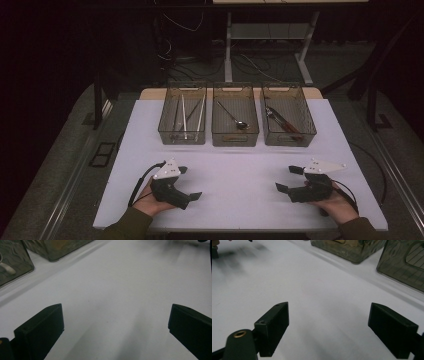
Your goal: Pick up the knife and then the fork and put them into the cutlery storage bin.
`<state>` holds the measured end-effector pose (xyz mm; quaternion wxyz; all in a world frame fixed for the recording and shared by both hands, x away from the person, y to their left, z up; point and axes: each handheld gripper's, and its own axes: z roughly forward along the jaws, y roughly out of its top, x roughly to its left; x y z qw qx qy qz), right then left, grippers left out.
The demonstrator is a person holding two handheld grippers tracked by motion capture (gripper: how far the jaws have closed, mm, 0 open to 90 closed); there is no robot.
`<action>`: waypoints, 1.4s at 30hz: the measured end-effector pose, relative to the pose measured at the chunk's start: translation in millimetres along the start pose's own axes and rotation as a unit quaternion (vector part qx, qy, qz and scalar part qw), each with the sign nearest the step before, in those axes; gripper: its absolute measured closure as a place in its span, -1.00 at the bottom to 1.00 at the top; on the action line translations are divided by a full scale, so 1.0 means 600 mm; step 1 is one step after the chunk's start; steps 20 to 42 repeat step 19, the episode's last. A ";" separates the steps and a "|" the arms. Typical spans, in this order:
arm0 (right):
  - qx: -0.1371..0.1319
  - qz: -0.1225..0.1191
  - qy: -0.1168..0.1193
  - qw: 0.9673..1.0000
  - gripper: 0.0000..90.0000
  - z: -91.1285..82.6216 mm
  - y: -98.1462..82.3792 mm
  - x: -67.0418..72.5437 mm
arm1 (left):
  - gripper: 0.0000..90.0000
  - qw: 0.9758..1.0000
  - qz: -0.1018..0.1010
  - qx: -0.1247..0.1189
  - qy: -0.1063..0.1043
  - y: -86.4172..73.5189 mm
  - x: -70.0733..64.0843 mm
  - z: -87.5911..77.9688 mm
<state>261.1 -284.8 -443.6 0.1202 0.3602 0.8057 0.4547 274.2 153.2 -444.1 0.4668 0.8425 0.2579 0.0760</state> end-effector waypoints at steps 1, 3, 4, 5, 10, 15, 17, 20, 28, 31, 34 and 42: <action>0.000 -0.002 0.000 1.000 -0.62 0.000 -0.001 0.001 | -1.00 1.000 0.000 0.000 0.000 0.000 0.000 0.000; 0.002 -0.002 0.001 1.000 -0.62 0.000 -0.003 0.002 | -1.00 1.000 0.000 0.001 0.000 0.000 0.000 0.000; 0.003 -0.003 0.001 1.000 -0.62 0.000 -0.004 0.002 | -1.00 1.000 0.000 0.001 0.000 0.000 0.000 0.000; 0.004 -0.003 0.001 1.000 -0.62 0.000 -0.006 0.003 | -1.00 1.000 -0.001 0.001 0.001 0.000 0.000 0.000; 0.013 -0.008 0.001 1.000 -0.62 0.000 -0.011 0.005 | -1.00 1.000 -0.001 0.002 0.001 -0.001 0.000 0.001; 0.017 -0.009 0.009 1.000 -0.62 0.003 -0.012 0.007 | -1.00 1.000 -0.002 0.002 0.002 -0.001 0.000 0.001; 0.016 -0.010 0.009 1.000 -0.62 0.003 -0.012 0.007 | -1.00 1.000 -0.001 0.003 0.002 -0.001 0.000 0.001; 0.013 -0.007 0.009 1.000 -0.62 0.001 -0.011 0.005 | -1.00 1.000 0.000 0.004 0.002 -0.001 0.000 0.001; 0.013 -0.007 0.009 1.000 -0.62 0.001 -0.011 0.005 | -1.00 1.000 0.000 0.004 0.002 -0.001 0.000 0.001; 0.013 -0.007 0.009 1.000 -0.62 0.001 -0.011 0.005 | -1.00 1.000 0.000 0.004 0.002 -0.001 0.000 0.001; 0.013 -0.007 0.009 1.000 -0.62 0.001 -0.011 0.005 | -1.00 1.000 0.000 0.004 0.002 -0.001 0.000 0.001; 0.013 -0.007 0.009 1.000 -0.62 0.001 -0.011 0.005 | -1.00 1.000 0.000 0.004 0.002 -0.001 0.000 0.001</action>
